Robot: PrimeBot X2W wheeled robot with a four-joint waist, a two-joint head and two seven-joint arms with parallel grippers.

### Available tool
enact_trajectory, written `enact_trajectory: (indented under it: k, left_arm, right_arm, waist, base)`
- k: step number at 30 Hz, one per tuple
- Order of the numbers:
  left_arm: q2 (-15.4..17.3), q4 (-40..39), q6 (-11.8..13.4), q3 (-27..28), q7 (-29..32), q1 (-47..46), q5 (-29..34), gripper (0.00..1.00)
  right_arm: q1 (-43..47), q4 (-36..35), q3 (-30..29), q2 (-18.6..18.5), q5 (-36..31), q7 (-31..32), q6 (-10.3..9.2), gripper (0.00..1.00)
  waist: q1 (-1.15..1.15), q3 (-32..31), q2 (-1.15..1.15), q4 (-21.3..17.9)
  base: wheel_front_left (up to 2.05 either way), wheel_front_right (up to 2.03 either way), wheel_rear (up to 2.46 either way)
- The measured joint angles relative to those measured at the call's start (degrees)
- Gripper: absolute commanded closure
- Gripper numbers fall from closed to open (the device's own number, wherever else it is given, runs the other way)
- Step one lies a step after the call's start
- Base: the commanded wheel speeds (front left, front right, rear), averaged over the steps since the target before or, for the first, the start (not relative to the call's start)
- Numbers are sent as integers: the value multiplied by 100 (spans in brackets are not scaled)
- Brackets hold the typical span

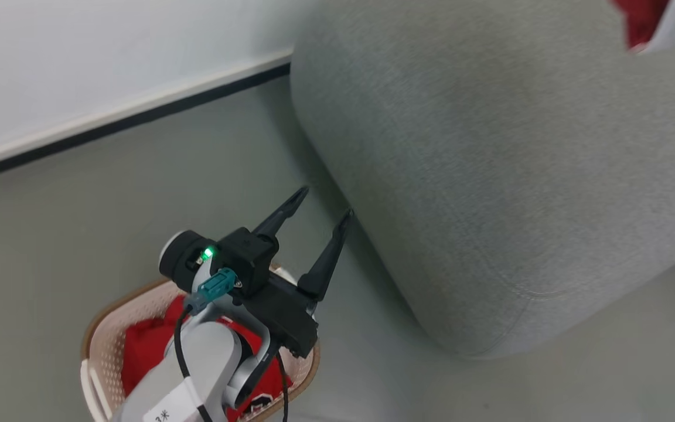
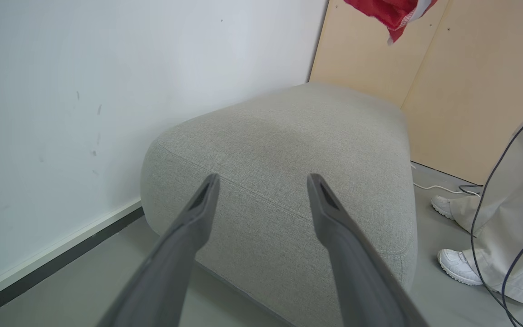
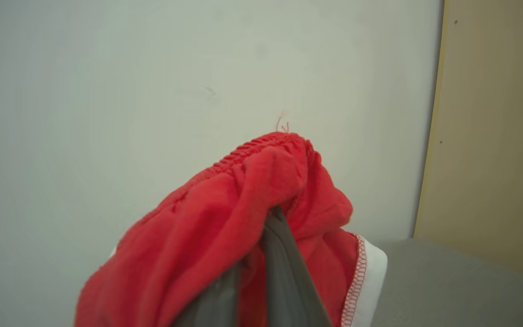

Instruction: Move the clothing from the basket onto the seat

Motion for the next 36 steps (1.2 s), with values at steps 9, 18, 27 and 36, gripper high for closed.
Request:
enact_trajectory:
  k: [9, 18, 27, 36]
  left_arm:
    - [208, -525, 87, 82, 193, -283, 187, 0]
    - [325, -1026, 140, 120, 402, -672, 334, 0]
    - [391, -1204, 140, 129, 498, -940, 511, 0]
    - [444, -1210, 156, 124, 547, -941, 535, 0]
  right_arm:
    - [-769, 611, -297, -441, 65, 153, -55, 100]
    - [-1352, 1099, -285, -645, -1, 297, -152, 100]
    - [-1692, 1722, -140, -533, -138, 307, -254, 100]
    - [-1675, 2323, -41, -394, -201, 245, -259, 100]
  waist:
    - [-1, 689, 0, 551]
    - [0, 1480, 0, 1002]
    - [0, 2225, 1, 1274]
    - [-1, 2570, 0, 1384]
  base:
    - [0, 0, 0]
    - [0, 0, 0]
    - [0, 0, 0]
    - [0, 0, 0]
